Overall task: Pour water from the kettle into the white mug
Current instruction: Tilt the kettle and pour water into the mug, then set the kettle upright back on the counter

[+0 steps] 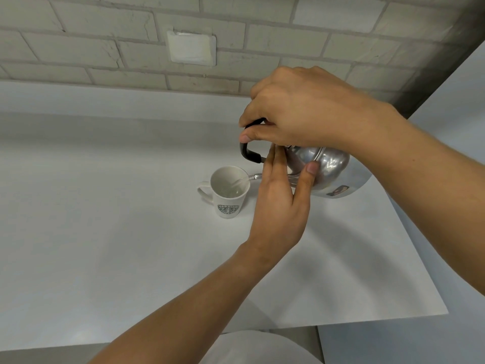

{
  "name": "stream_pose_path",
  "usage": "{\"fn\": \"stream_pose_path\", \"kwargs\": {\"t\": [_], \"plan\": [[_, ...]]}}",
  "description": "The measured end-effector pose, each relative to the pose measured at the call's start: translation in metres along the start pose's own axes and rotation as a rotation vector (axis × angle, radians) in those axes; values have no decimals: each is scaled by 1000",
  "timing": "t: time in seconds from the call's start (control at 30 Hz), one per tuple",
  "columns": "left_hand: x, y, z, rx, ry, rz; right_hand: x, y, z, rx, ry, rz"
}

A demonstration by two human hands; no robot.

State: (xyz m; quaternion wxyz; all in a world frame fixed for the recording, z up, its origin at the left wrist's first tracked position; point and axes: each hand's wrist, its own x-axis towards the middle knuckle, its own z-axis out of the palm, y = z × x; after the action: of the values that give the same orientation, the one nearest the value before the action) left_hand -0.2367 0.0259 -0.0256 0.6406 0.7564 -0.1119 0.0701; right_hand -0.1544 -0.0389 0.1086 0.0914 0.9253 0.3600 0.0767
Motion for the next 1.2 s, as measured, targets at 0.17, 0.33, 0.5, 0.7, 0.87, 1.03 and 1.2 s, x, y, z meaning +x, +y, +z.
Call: {"fn": "stream_pose_path", "kwargs": {"t": [0.17, 0.33, 0.5, 0.7, 0.87, 1.03, 1.2], "plan": [[0, -3, -1, 32, -30, -11, -4, 4, 5, 57, 24, 15], [1, -11, -3, 104, -117, -40, -21, 12, 17, 202, 55, 106], [-3, -21, -2, 223, -124, -7, -44, 22, 39, 369, 199, 211], [0, -34, -11, 253, 25, 83, -76, 31, 70, 524, 435, 364], [30, -32, -15, 321, -21, 69, -98, 44, 94, 618, 558, 462], [68, -30, -6, 349, -170, 76, -104, 56, 113, 706, 578, 528], [106, -42, -1, 390, -155, 91, -93, 79, 133, 898, 554, 610]]}}
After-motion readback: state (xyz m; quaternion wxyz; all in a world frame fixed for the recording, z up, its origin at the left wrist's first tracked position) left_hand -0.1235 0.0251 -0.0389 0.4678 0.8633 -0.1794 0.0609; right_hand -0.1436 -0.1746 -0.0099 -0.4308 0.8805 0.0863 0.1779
